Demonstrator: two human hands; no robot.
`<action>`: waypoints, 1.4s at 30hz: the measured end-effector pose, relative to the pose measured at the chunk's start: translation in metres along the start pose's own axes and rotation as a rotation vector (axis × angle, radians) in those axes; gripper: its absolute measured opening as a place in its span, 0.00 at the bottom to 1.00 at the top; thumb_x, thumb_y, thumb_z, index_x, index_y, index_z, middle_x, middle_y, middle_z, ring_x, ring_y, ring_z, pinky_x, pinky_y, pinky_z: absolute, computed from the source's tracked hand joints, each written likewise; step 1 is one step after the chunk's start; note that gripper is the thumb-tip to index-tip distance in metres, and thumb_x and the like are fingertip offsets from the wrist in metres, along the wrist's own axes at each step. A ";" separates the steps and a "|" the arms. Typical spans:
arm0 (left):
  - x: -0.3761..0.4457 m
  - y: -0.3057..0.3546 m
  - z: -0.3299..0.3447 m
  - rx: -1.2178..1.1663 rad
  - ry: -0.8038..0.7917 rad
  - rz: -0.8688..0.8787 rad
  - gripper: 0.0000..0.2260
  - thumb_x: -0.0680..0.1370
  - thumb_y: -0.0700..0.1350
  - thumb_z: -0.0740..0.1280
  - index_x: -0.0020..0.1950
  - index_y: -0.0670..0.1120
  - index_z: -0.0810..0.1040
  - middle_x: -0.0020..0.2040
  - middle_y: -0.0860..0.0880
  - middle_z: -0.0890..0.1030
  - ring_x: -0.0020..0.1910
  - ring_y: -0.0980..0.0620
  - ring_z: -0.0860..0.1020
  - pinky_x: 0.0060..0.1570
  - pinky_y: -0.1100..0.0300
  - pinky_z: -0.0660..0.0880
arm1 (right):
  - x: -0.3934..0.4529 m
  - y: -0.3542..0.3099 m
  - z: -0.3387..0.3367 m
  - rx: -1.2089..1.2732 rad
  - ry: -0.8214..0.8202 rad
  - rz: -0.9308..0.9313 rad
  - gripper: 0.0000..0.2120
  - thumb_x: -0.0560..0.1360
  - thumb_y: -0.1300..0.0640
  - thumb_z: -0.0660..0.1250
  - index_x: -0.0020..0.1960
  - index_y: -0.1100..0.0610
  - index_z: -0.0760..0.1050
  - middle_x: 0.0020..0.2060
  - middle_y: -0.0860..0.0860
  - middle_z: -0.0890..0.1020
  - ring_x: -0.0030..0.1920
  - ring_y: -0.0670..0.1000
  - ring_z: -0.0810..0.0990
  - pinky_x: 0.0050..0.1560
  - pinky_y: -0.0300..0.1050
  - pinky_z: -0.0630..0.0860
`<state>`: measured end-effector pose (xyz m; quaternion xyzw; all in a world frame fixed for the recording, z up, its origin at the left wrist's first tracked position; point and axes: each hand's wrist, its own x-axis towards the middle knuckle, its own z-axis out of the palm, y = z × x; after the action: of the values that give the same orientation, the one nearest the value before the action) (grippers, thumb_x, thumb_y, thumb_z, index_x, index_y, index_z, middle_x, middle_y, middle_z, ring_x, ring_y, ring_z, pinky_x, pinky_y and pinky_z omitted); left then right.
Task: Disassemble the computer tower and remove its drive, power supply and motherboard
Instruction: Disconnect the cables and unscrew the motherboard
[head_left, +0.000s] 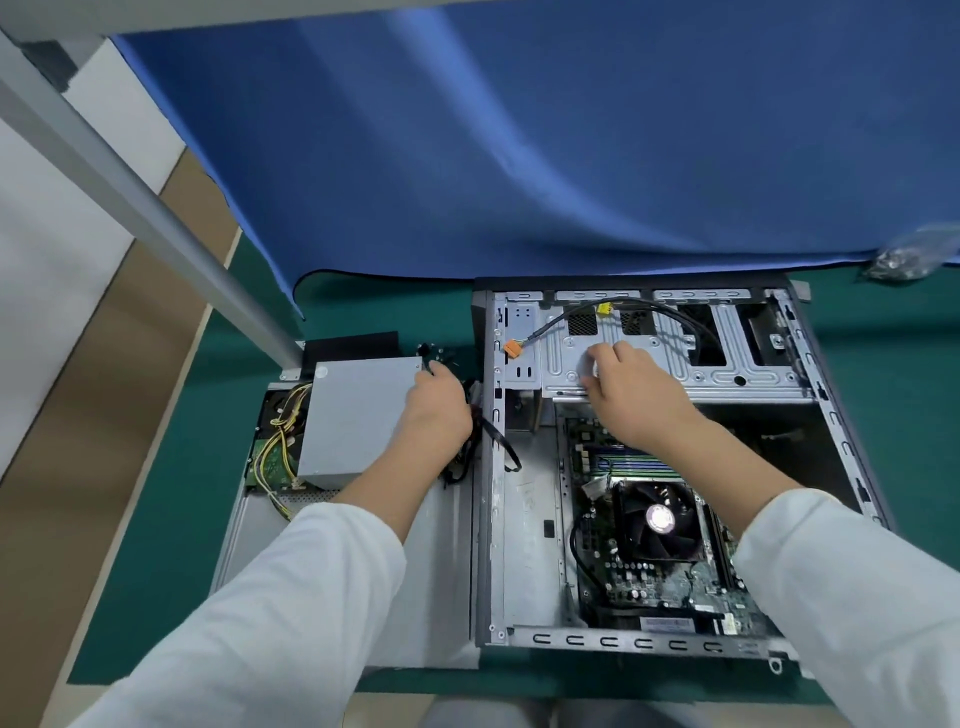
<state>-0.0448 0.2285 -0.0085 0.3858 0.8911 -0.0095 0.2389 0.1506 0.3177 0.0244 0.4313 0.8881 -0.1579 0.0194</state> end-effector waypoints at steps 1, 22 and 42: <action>-0.001 -0.001 0.002 0.031 0.022 0.011 0.31 0.79 0.44 0.63 0.74 0.34 0.51 0.69 0.36 0.64 0.65 0.38 0.70 0.59 0.51 0.69 | -0.001 0.000 0.001 -0.014 0.017 -0.007 0.12 0.81 0.52 0.52 0.60 0.57 0.67 0.54 0.55 0.73 0.54 0.56 0.70 0.45 0.51 0.74; -0.022 -0.033 0.014 1.039 0.076 0.266 0.27 0.79 0.49 0.59 0.77 0.47 0.55 0.76 0.49 0.58 0.68 0.48 0.62 0.56 0.57 0.64 | -0.014 0.016 -0.002 0.101 -0.018 -0.119 0.15 0.81 0.56 0.54 0.65 0.58 0.69 0.56 0.56 0.70 0.59 0.56 0.66 0.56 0.50 0.70; -0.111 0.020 -0.016 -0.408 0.430 0.291 0.11 0.79 0.40 0.58 0.53 0.48 0.79 0.48 0.52 0.81 0.43 0.54 0.76 0.42 0.64 0.70 | -0.071 0.087 -0.003 0.328 -0.159 -0.013 0.13 0.79 0.62 0.57 0.60 0.57 0.76 0.50 0.51 0.77 0.40 0.46 0.75 0.40 0.33 0.68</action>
<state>0.0270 0.1699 0.0573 0.4465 0.8402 0.2849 0.1164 0.2627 0.3151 0.0160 0.4090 0.8489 -0.3343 0.0181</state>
